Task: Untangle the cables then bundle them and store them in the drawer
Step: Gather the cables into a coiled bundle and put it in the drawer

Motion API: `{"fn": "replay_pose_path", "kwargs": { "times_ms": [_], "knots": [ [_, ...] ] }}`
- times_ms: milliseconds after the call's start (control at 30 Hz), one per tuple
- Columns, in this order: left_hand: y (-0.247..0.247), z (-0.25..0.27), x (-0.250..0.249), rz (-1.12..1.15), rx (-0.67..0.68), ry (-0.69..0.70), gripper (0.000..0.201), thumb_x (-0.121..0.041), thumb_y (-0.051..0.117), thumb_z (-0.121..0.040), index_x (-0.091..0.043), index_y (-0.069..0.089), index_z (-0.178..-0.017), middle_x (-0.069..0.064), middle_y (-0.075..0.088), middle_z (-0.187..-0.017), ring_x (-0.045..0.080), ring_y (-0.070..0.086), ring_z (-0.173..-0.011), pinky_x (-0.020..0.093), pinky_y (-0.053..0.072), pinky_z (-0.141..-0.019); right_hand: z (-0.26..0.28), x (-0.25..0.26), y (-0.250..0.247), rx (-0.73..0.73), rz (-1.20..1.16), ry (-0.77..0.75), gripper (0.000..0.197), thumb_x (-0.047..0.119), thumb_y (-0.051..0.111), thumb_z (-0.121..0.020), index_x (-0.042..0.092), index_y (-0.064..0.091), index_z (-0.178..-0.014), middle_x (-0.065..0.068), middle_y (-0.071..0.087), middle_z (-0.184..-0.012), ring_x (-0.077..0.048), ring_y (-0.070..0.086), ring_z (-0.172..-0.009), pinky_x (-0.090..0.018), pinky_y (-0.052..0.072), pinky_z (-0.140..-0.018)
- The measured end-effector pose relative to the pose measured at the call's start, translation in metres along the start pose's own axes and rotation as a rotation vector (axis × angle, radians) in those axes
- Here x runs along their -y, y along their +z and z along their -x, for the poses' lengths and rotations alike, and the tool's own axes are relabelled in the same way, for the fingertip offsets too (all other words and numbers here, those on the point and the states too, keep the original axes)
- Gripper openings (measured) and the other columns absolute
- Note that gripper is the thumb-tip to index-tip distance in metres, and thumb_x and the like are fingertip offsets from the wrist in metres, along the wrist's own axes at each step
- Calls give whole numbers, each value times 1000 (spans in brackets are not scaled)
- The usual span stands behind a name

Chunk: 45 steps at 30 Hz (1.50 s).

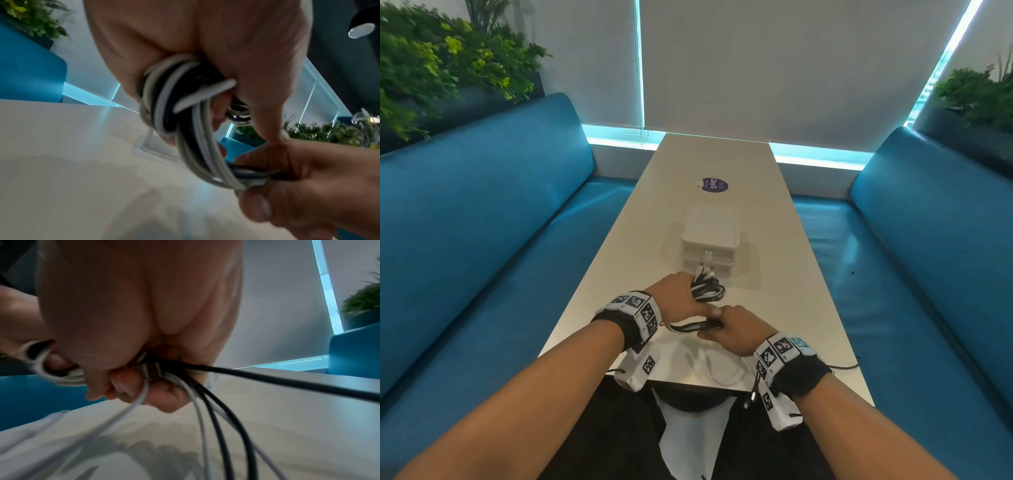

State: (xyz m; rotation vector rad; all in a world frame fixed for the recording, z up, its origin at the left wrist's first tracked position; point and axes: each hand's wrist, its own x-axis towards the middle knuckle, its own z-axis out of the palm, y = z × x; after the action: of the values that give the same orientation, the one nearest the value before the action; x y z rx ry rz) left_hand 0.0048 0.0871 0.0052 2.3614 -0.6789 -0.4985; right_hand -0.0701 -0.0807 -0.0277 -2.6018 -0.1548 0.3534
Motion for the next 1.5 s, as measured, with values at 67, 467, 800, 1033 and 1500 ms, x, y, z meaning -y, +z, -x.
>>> {"fn": "replay_pose_path", "kwargs": {
  "times_ms": [67, 467, 800, 1033, 1500],
  "knots": [
    [2, 5, 0, -42, 92, 7, 49, -62, 84, -59, -28, 69, -92, -8, 73, -85, 11, 69, -81, 29, 54, -79, 2, -2, -5, 10, -18, -7, 26, 46, 62, -89, 25, 68, -102, -1, 70, -101, -19, 63, -91, -34, 51, -84],
    [2, 5, -8, -283, 146, 25, 19, -21, 76, -75, -24, 60, -84, -6, 63, -72, 16, 62, -65, 24, 45, -58, 1, -12, -7, -18, -161, 26, 24, 43, 78, -75, 30, 63, -89, 9, 66, -87, -8, 60, -79, -24, 43, -68],
    [4, 10, -10, -415, 76, 69, 12, -21, 63, -82, -25, 57, -91, 1, 64, -87, 26, 59, -81, 32, 43, -77, 0, -22, -2, -102, -218, 71, 39, 53, 70, -80, 15, 66, -86, 0, 66, -78, -13, 57, -67, -33, 46, -67],
    [10, 9, -11, -266, 137, 12, 18, -10, 65, -79, -24, 71, -89, -4, 75, -85, 17, 71, -77, 40, 60, -80, -1, -25, 2, -126, -258, 9, 33, 59, 67, -79, 28, 72, -92, 6, 71, -84, -10, 64, -75, -36, 53, -76],
    [15, 6, -20, -344, 10, 13, 12, -34, 68, -76, -26, 58, -77, -3, 63, -72, 18, 62, -64, 27, 44, -56, -3, -28, -7, -209, -225, 27, 24, 38, 75, -81, 21, 65, -94, 7, 69, -89, -13, 63, -82, -30, 50, -75]
  ]
}}
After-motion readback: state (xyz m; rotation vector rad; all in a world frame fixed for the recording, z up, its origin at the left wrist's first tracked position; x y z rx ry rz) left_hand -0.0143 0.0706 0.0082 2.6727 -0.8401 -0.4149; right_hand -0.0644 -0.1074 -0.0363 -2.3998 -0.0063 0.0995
